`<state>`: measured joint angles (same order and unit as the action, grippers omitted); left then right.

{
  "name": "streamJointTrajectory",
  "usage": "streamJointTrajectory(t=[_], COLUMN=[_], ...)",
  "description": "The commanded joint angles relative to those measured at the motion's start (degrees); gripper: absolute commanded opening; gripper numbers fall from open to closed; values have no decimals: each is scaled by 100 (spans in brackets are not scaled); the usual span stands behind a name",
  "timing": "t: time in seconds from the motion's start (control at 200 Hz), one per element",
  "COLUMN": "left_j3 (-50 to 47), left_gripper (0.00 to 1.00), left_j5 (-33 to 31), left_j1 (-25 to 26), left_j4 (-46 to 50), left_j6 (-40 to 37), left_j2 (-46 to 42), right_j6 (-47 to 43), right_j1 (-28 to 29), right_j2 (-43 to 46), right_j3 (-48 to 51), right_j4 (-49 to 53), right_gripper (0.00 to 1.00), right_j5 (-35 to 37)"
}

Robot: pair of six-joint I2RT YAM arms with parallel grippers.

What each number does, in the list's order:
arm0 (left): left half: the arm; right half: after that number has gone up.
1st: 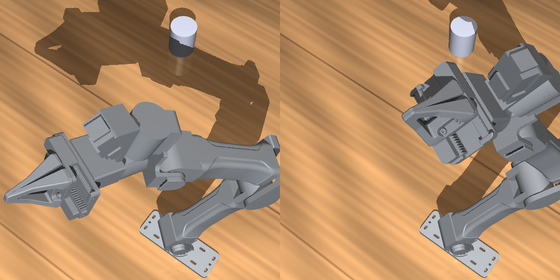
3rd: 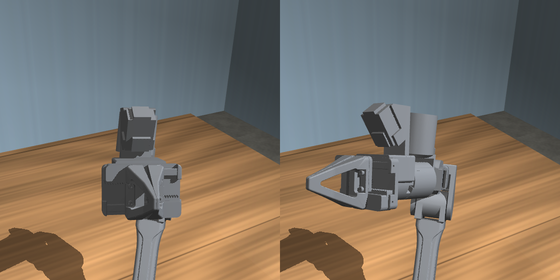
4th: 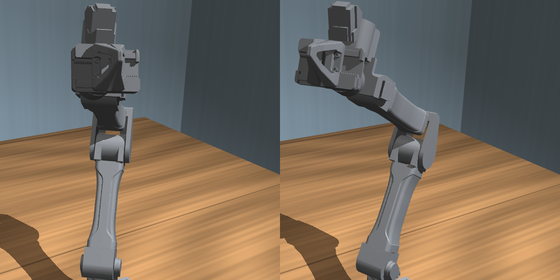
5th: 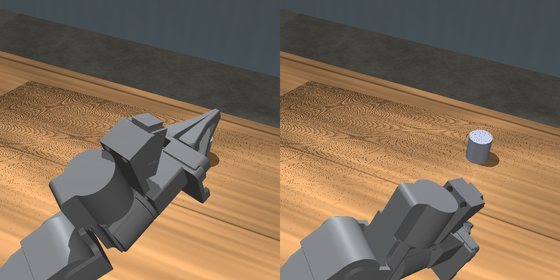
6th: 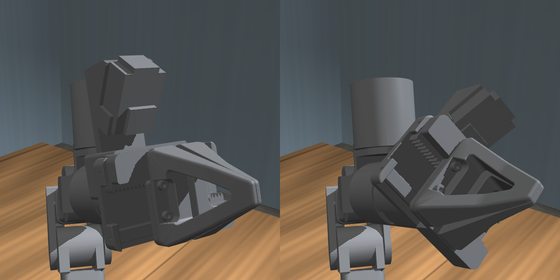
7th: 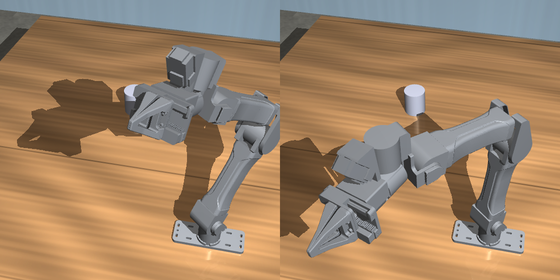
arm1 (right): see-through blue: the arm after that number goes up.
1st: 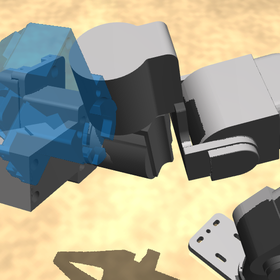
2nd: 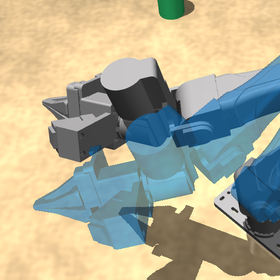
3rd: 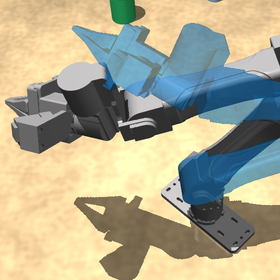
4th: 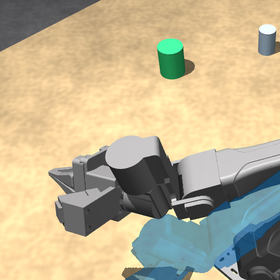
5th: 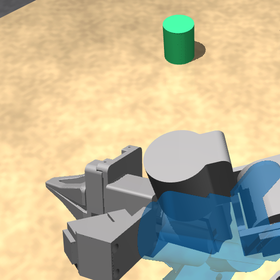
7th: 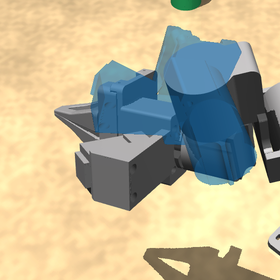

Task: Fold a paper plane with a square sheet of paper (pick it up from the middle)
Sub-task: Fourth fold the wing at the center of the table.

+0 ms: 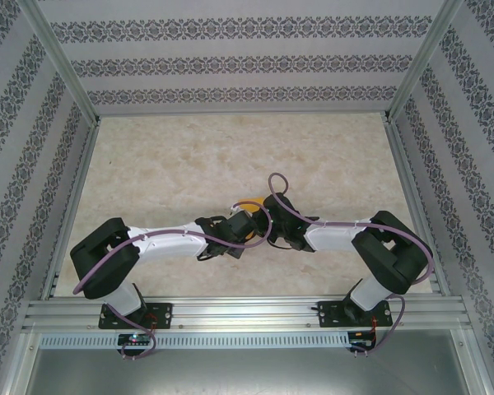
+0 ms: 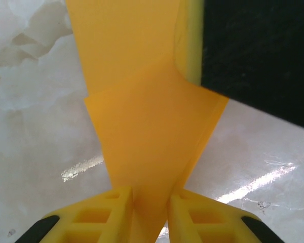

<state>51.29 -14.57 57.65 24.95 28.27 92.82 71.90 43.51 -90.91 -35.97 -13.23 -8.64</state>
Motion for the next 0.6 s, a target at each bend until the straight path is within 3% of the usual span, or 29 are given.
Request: streamJointTrajectory(t=[0.0,0.15,0.595], left_j3=[162,155,75], left_gripper=[29,27,7], left_j5=[-187,-222,-322], left_j1=[124,133,133], left_j4=[1,36,19], left_j6=[-111,-120,-77], left_j2=[17,80,140], right_j6=[-167,-176,-233], right_j1=[36,35,5], right_j2=[-89,-111,-9], right_j3=[-156,-191,-172], right_j4=[56,58,102], right_gripper=[10,10,14], right_j5=[-23,-41,-21])
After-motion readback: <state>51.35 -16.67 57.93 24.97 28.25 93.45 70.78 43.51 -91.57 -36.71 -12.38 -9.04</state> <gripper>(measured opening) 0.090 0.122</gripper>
